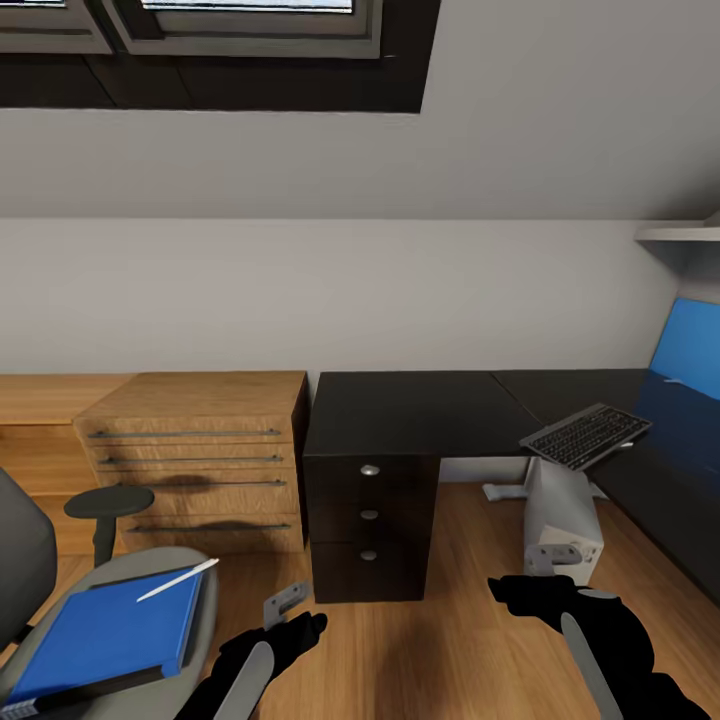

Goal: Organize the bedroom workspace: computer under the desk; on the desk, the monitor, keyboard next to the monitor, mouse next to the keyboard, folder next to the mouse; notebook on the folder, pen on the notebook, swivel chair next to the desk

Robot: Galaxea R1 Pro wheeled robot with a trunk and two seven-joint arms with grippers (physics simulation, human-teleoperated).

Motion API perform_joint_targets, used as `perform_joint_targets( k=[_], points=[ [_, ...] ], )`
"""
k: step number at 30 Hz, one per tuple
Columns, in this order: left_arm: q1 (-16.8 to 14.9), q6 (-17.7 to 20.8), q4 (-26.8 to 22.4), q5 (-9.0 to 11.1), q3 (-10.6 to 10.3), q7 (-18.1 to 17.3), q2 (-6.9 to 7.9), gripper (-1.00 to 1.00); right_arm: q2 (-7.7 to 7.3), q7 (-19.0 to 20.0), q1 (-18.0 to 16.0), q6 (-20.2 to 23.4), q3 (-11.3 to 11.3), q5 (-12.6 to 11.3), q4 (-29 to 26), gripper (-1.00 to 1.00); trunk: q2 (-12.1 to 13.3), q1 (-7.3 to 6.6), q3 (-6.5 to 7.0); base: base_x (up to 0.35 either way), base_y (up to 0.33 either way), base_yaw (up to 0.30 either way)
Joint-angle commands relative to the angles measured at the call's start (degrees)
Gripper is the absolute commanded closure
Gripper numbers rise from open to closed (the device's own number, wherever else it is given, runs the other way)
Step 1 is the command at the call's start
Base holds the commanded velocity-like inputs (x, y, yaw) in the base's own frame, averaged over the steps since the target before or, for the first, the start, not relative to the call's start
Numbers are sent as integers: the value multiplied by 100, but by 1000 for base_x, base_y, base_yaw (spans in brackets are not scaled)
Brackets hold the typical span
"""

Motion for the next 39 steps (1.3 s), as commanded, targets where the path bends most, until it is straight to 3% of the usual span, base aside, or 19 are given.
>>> perform_joint_targets(
  k=[1,3,5,8,15,22,29,39],
  points=[
    [6,-268,174,77,-26,21,-6,-100,-8,-40,-9,41,1,-46,-5,-100,38,-23,12,0,0,0],
    [7,-374,205,78,-32,11,-8,-100,-6,-40,-10,47,2,-46,-5,-100,118,-67,48,0,0,0],
    [10,-729,379,115,-25,-31,6,-100,-4,-40,-14,71,17,-47,-5,-100,199,-111,84,0,0,-36],
    [11,-785,437,200,-10,-40,22,-100,-7,-40,-26,77,20,-47,-5,-100,319,-177,138,0,0,-123],
    [12,-834,488,339,-8,-43,36,-100,-9,-40,-32,85,39,-47,-5,-100,600,-331,264,0,0,-253],
    [12,-839,491,353,-9,-18,40,-100,-12,-32,-21,80,238,-52,-5,-100,880,-484,389,0,0,-290],
    [12,-848,490,337,-1,-2,44,-100,-12,-31,-19,97,261,-58,-7,-100,1161,-638,515,0,0,-295],
    [12,-870,496,324,9,20,88,-100,-10,-31,-20,567,425,-59,-6,-100,1562,-858,694,0,0,-295]
  ],
)
